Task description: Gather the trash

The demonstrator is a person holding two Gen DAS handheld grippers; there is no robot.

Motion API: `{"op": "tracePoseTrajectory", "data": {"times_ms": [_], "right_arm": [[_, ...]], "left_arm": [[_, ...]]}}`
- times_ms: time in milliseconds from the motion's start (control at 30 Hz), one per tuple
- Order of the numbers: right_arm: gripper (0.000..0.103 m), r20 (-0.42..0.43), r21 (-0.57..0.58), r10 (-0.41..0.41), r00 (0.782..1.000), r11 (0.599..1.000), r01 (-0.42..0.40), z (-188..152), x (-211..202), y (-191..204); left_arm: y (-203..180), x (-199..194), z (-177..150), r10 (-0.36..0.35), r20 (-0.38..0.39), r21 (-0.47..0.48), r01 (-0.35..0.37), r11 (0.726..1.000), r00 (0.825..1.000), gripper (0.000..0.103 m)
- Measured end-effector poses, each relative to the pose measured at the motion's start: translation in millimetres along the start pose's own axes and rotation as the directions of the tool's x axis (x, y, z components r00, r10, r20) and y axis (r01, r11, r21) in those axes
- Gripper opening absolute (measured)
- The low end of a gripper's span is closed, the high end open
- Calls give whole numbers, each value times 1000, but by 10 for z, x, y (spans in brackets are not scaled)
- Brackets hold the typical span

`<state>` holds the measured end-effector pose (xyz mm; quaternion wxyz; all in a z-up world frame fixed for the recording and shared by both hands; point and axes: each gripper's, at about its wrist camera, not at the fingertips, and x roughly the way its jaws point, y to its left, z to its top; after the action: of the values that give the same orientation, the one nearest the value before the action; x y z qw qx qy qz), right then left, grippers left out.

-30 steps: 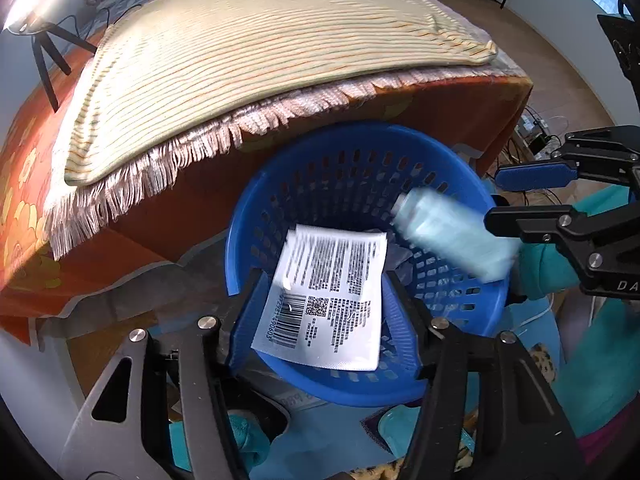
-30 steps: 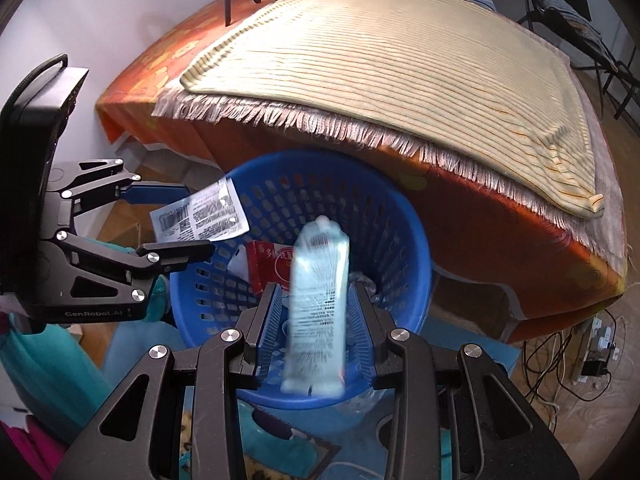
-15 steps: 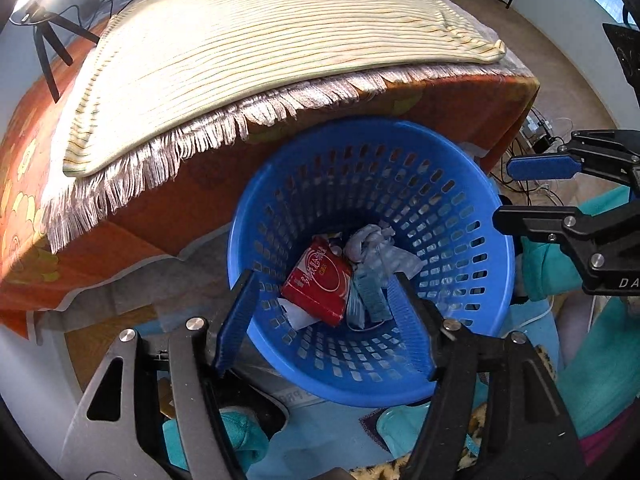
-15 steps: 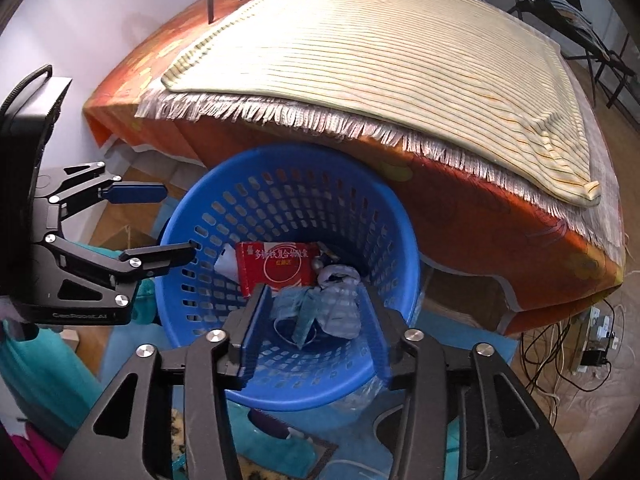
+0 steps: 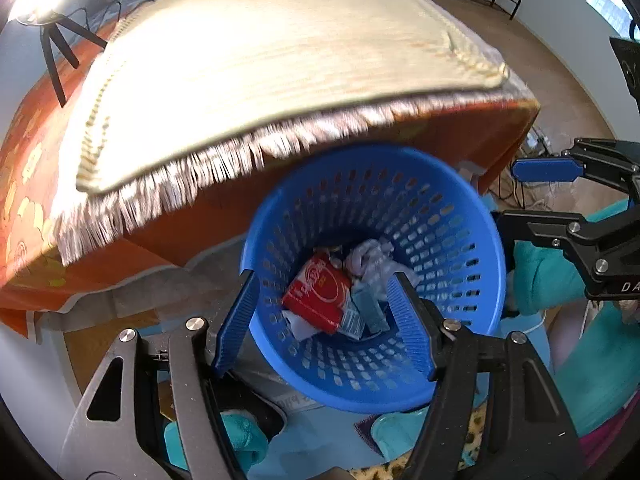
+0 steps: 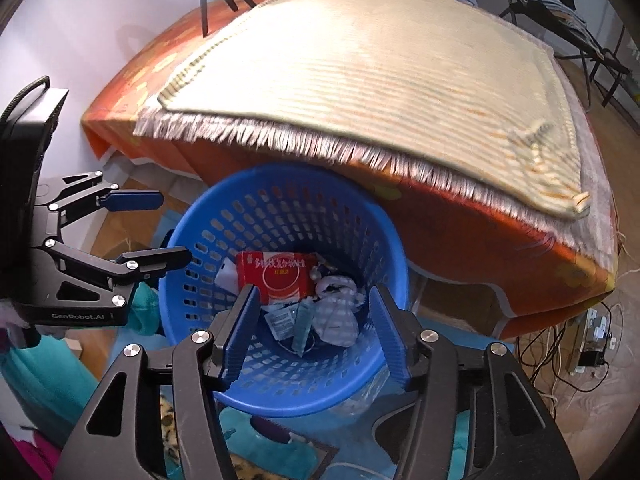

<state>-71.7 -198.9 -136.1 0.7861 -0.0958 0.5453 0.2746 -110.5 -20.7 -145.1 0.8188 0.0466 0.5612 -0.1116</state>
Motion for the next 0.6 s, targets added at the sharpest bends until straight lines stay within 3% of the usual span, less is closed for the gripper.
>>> {"op": "tracePoseTrajectory", "data": {"times_ms": [267, 600], "right_arm": [[57, 83, -19, -24, 996, 999, 25, 277, -295, -77], [60, 217, -50, -58, 974, 996, 70, 751, -683, -186]], "left_arm": [[34, -312, 328, 21, 94, 6, -22, 1000, 995, 69], [232, -787, 844, 60, 248, -28, -54, 998, 967, 69]]}}
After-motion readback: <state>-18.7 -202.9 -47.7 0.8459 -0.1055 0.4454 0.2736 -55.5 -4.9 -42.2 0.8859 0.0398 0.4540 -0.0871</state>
